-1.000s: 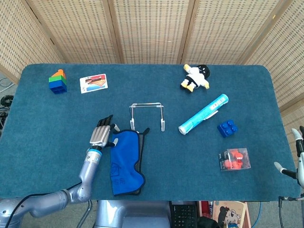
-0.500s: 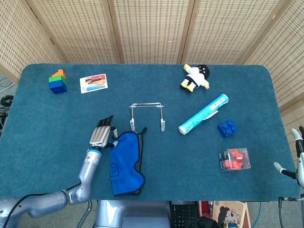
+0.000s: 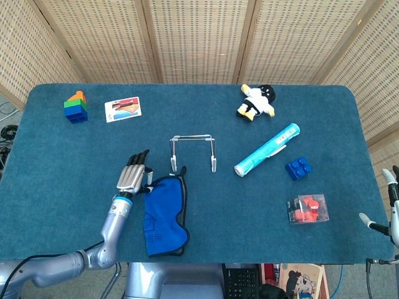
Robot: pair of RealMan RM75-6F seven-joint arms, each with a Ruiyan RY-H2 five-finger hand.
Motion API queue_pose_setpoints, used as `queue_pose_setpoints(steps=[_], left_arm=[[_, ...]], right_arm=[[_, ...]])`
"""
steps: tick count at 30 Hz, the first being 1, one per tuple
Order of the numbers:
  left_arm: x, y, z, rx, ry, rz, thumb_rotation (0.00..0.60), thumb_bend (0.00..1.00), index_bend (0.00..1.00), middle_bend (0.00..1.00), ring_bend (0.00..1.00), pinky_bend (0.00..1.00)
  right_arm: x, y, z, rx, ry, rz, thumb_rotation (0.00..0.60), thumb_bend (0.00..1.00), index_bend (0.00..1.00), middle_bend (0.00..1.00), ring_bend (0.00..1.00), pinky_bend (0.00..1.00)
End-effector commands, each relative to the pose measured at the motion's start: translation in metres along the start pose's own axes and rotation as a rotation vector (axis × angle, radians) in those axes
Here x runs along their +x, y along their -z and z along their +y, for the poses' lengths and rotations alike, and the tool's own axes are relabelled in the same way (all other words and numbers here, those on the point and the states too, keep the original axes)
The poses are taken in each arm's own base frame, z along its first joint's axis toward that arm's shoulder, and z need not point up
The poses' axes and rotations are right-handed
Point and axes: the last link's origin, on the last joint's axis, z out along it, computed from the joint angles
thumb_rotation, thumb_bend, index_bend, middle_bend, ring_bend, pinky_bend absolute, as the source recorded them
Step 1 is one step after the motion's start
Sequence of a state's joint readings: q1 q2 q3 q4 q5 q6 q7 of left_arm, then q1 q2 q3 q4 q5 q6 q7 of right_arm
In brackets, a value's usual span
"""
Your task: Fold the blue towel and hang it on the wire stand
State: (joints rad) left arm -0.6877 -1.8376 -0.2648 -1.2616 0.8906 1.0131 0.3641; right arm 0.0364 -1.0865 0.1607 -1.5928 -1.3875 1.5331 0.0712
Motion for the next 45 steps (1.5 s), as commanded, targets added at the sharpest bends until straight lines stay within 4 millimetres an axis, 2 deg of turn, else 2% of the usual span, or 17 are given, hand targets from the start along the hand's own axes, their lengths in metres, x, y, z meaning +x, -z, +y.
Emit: queue_pose_setpoints(steps=[1,9,17,22,26,32,42,45], left_arm=[[0.002,0.001,-0.001,-0.003,-0.002,0.007,0.600,0.47,0.78,0.00,0.00,0.00],[0.009,0.004,-0.001,-0.014,-0.010,0.022,0.600,0.56,0.78,0.00,0.00,0.00],[0.024,0.015,0.008,-0.093,-0.009,0.059,0.600,0.73,0.78,0.00,0.00,0.00],[0.046,0.032,0.022,-0.184,0.013,0.107,0.600,0.74,0.78,0.00,0.00,0.00],[0.058,0.043,0.029,-0.227,0.011,0.130,0.600,0.80,0.79,0.00,0.00,0.00],[0.077,0.060,0.044,-0.267,0.071,0.164,0.600,0.80,0.79,0.00,0.00,0.00],[0.092,0.072,0.063,-0.282,0.144,0.181,0.600,0.80,0.80,0.00,0.00,0.00],[0.105,0.074,0.071,-0.296,0.168,0.208,0.600,0.80,0.80,0.00,0.00,0.00]], right_arm=[[0.000,0.000,0.000,0.000,-0.001,0.000,0.600,0.00,0.00,0.00,0.00,0.00],[0.002,0.001,0.000,0.005,-0.007,0.003,0.600,0.00,0.00,0.00,0.00,0.00],[0.003,0.002,-0.001,0.007,-0.014,0.006,0.600,0.00,0.00,0.00,0.00,0.00],[0.003,0.002,-0.002,0.012,-0.019,0.008,0.600,0.00,0.00,0.00,0.00,0.00],[0.004,0.003,-0.003,0.015,-0.023,0.010,0.600,0.00,0.00,0.00,0.00,0.00],[0.006,0.004,-0.004,0.020,-0.031,0.015,0.600,0.00,0.00,0.00,0.00,0.00],[0.008,0.004,-0.003,0.020,-0.037,0.018,0.600,0.00,0.00,0.00,0.00,0.00],[0.008,0.004,-0.002,0.017,-0.038,0.017,0.600,0.00,0.00,0.00,0.00,0.00]])
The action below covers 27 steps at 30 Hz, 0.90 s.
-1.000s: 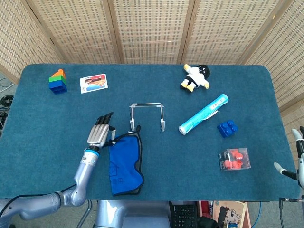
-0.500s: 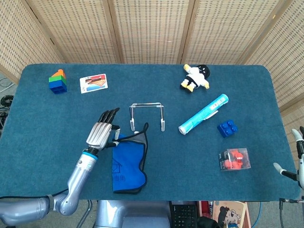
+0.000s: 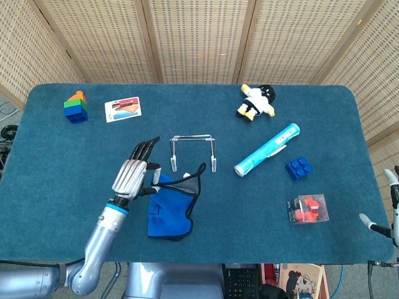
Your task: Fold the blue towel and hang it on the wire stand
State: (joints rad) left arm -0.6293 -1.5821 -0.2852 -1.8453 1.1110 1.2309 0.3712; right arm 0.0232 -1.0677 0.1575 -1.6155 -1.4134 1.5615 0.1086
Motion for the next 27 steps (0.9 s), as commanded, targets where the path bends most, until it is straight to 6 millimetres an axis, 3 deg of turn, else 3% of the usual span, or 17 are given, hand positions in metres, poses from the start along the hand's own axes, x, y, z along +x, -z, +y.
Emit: queue_pose_setpoints(steps=[1,8,18,27], left_arm=[[0.021,-0.005,0.012,-0.011,0.025,0.050,0.600,0.80,0.80,0.00,0.00,0.00],[0.058,-0.017,0.015,0.017,0.033,0.114,0.600,0.80,0.80,0.00,0.00,0.00],[0.111,-0.045,0.001,0.087,0.089,0.180,0.600,0.80,0.80,0.00,0.00,0.00],[0.136,-0.085,-0.005,0.143,0.122,0.208,0.600,0.80,0.80,0.00,0.00,0.00]], right_arm=[[0.000,0.000,0.001,-0.003,-0.001,-0.002,0.600,0.00,0.00,0.00,0.00,0.00],[-0.003,-0.002,0.001,-0.008,0.004,-0.009,0.600,0.00,0.00,0.00,0.00,0.00],[-0.009,-0.007,0.002,-0.021,0.011,-0.027,0.600,0.00,0.00,0.00,0.00,0.00],[-0.011,-0.011,0.005,-0.034,0.015,-0.032,0.600,0.00,0.00,0.00,0.00,0.00]])
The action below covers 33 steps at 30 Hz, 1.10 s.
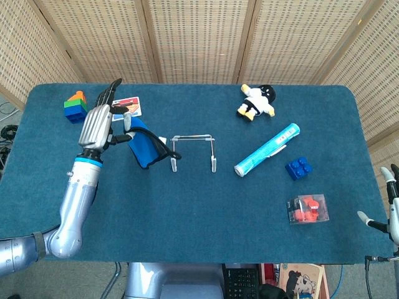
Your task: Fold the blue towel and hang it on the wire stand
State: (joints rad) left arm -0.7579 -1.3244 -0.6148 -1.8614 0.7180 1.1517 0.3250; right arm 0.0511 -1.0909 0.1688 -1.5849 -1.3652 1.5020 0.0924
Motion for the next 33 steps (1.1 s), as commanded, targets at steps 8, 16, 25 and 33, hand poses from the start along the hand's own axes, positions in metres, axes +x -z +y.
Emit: queue_pose_setpoints(steps=[8,16,25,33], left_arm=[[0.022,-0.058,0.031,0.014,0.026,0.062,0.600,0.80,0.80,0.00,0.00,0.00],[0.014,-0.092,0.060,0.026,0.098,0.069,0.600,0.80,0.80,0.00,0.00,0.00],[-0.034,-0.103,0.091,0.065,0.201,-0.019,0.600,0.80,0.81,0.00,0.00,0.00],[-0.054,-0.080,0.093,0.048,0.246,-0.076,0.600,0.80,0.81,0.00,0.00,0.00]], right_arm=[[-0.002,-0.004,0.006,-0.036,0.006,-0.005,0.600,0.00,0.00,0.00,0.00,0.00],[-0.003,-0.008,0.010,-0.054,0.010,-0.009,0.600,0.00,0.00,0.00,0.00,0.00],[0.000,-0.010,0.015,-0.076,0.003,-0.002,0.600,0.00,0.00,0.00,0.00,0.00],[0.001,-0.010,0.018,-0.078,-0.008,-0.004,0.600,0.00,0.00,0.00,0.00,0.00]])
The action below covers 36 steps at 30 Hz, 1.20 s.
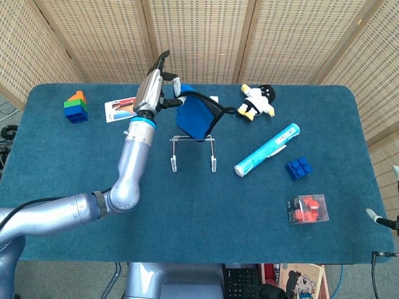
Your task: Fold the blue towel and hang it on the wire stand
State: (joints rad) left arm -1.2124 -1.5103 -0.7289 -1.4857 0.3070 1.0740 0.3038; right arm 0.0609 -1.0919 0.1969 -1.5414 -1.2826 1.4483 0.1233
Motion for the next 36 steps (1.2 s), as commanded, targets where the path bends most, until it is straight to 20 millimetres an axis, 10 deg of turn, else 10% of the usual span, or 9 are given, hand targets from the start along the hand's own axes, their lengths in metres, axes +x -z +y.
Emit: queue_pose_setpoints(steps=[1,36], left_arm=[[-0.006,0.012,-0.005,-0.003,0.021,-0.018,0.600,0.80,0.81,0.00,0.00,0.00],[-0.021,0.089,-0.077,0.060,0.187,-0.227,0.600,0.80,0.80,0.00,0.00,0.00]], right_arm=[[0.000,0.000,0.000,0.001,-0.002,0.000,0.600,0.00,0.00,0.00,0.00,0.00],[-0.001,0.001,-0.003,0.014,-0.005,-0.012,0.600,0.00,0.00,0.00,0.00,0.00]])
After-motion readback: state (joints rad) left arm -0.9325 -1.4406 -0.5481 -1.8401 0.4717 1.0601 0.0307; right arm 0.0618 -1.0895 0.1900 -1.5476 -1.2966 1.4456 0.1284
